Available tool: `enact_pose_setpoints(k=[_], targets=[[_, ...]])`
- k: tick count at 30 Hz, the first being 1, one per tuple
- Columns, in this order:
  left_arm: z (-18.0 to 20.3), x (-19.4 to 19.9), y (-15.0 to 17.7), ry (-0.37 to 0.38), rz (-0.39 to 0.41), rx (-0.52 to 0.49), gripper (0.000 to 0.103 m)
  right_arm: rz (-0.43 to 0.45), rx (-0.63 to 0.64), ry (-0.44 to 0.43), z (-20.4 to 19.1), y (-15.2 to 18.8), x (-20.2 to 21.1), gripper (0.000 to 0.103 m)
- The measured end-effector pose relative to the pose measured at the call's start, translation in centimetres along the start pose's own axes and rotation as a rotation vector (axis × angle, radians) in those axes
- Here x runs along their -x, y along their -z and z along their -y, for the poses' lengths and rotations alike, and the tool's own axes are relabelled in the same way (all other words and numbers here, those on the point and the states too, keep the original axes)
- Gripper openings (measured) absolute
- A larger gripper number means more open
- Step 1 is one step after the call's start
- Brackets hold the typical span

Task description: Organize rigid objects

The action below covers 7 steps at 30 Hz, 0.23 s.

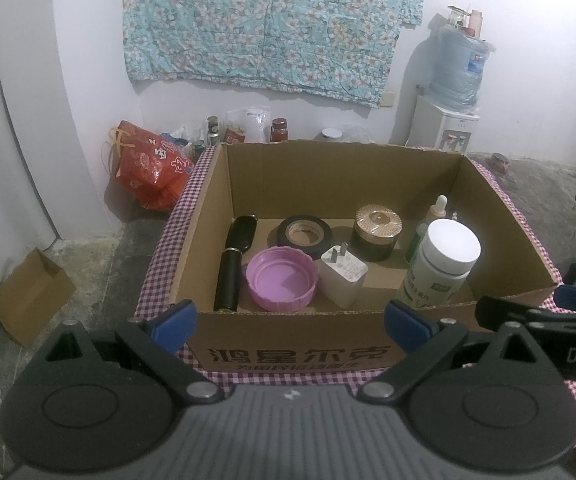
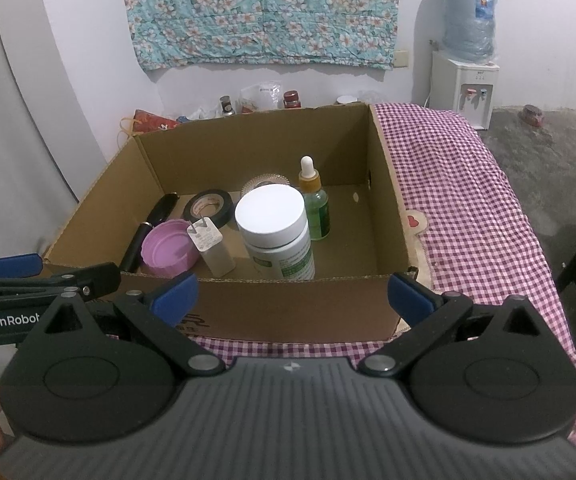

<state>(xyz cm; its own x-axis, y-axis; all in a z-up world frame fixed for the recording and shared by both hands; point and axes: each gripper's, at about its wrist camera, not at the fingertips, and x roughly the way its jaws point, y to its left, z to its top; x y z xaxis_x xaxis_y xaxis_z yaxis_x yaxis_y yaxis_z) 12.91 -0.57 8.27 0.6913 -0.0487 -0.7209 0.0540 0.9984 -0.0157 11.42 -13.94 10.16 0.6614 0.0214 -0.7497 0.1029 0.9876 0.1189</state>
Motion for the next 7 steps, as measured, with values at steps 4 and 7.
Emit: enact_pose_setpoints(k=[4,7], targets=[[0.04,0.02,0.03,0.001,-0.001,-0.001,0.101,0.000,-0.001,0.000,0.02,-0.03,0.02,0.102],[0.01,0.01,0.00,0.001,0.000,-0.001,0.101,-0.002,-0.003,-0.001,0.02,-0.03,0.04,0.102]])
